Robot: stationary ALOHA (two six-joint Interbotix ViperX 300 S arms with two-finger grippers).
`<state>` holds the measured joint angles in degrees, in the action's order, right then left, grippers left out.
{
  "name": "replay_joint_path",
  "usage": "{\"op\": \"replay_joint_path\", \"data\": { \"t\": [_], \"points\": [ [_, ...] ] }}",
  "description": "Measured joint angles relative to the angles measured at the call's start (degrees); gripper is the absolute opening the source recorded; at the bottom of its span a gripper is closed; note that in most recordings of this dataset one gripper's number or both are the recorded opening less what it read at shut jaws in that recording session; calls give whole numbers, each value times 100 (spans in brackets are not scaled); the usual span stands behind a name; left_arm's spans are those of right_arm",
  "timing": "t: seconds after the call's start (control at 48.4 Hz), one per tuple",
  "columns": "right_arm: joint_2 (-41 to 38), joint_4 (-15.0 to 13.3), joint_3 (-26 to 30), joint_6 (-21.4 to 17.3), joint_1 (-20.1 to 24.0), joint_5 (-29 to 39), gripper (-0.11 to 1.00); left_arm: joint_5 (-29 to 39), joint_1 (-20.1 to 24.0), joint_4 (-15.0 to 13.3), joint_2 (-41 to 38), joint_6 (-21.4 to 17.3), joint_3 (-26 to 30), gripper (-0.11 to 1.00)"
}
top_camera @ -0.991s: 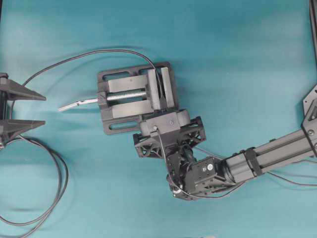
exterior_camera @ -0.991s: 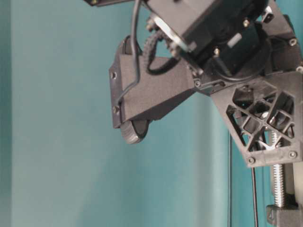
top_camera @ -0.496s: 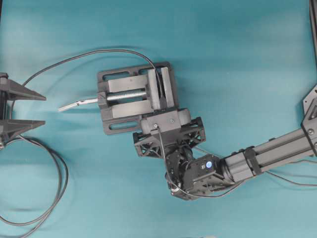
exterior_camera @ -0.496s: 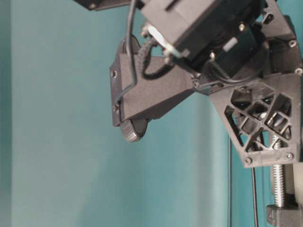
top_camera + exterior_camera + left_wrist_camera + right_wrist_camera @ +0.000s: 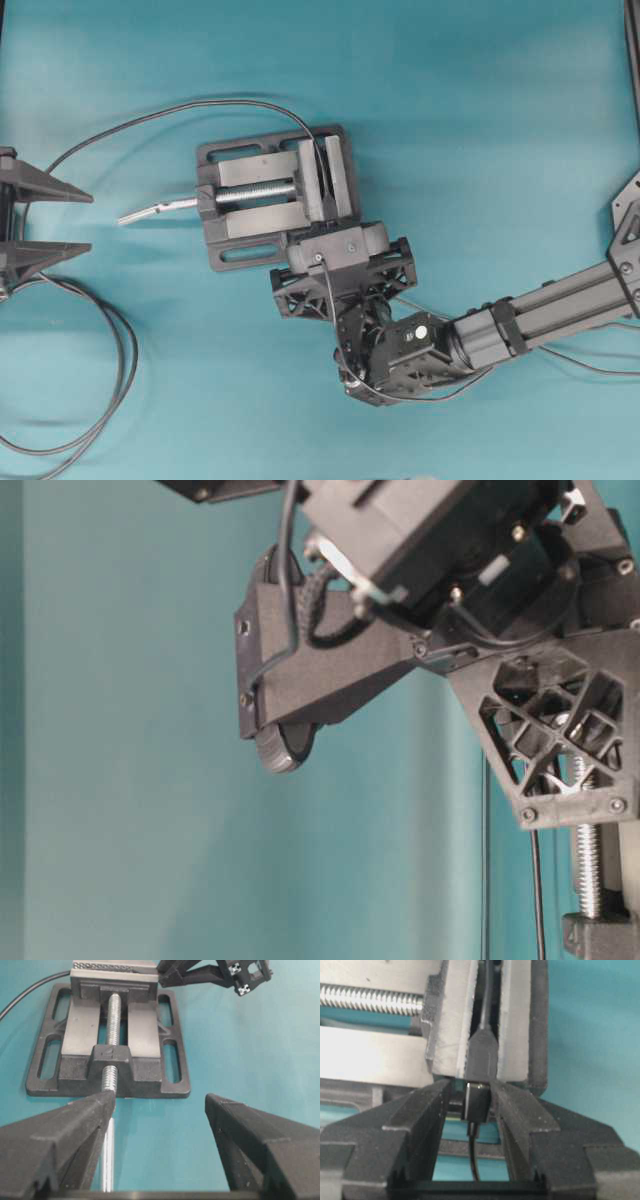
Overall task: Insert the USB cable into the fixed female connector.
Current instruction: 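Open the right gripper and pull it back from the plug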
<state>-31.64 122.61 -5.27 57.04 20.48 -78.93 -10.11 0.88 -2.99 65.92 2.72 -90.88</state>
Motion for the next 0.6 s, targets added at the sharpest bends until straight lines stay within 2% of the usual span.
{"op": "replay_joint_path", "data": {
  "t": [0.207,0.434,0.599],
  "points": [
    [9,18,0,0,53,-9,47,0,9,0,0,0,0,88],
    [0,202,-9,-9,176,-149,47,-9,0,0,0,0,0,88],
    [9,220,-9,-9,272,-264,47,0,0,-9,0,0,0,88]
  ]
}}
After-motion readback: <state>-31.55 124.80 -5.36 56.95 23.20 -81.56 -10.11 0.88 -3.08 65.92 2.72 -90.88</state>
